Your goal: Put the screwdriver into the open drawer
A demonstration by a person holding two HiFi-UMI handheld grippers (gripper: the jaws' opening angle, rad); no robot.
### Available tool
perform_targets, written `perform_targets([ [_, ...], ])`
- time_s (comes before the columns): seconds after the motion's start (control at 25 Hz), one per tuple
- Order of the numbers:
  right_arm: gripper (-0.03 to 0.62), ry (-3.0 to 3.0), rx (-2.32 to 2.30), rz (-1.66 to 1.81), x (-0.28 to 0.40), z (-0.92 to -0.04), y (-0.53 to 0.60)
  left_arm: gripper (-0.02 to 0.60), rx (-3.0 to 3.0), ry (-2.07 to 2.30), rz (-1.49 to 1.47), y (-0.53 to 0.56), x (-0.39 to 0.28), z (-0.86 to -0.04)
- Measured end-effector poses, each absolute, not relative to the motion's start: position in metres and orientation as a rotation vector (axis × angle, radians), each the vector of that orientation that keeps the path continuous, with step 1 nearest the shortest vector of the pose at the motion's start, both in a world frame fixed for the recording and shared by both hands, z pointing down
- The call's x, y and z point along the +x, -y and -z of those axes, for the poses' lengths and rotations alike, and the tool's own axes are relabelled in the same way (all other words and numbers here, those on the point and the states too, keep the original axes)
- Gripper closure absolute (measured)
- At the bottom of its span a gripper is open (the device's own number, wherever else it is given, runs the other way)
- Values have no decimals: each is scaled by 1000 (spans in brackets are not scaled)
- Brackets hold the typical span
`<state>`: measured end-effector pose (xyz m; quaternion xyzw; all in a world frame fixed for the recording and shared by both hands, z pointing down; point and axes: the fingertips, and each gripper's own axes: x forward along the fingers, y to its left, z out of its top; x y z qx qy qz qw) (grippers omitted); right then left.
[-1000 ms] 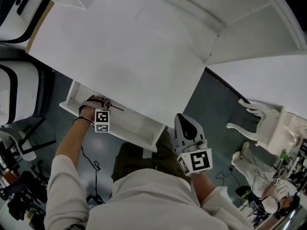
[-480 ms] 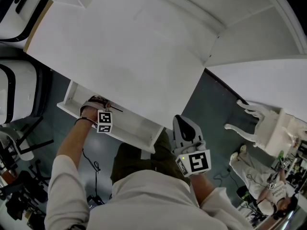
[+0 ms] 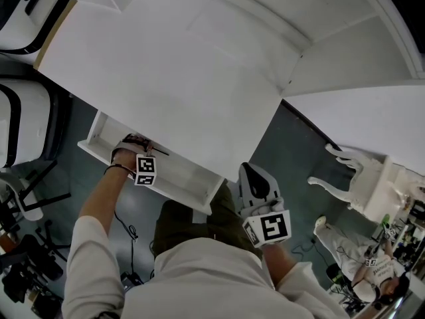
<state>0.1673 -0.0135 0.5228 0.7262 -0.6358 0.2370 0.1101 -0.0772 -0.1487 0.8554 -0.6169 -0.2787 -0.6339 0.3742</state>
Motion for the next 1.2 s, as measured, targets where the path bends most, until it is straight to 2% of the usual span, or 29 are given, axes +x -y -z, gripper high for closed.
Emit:
perform_targets([
  [0.48,589,1971,2076,-643,153,-503,31,497,-1814,472,1642,160,-71,-803],
  [0.8,591,2094,1993,-577,130,-481,54,497,-2175,95,1611,169,-69,-732],
  [1.2,591,2252,1862,-470,94,-451,81,499,-2573,-391,1423,176,-77,-635],
])
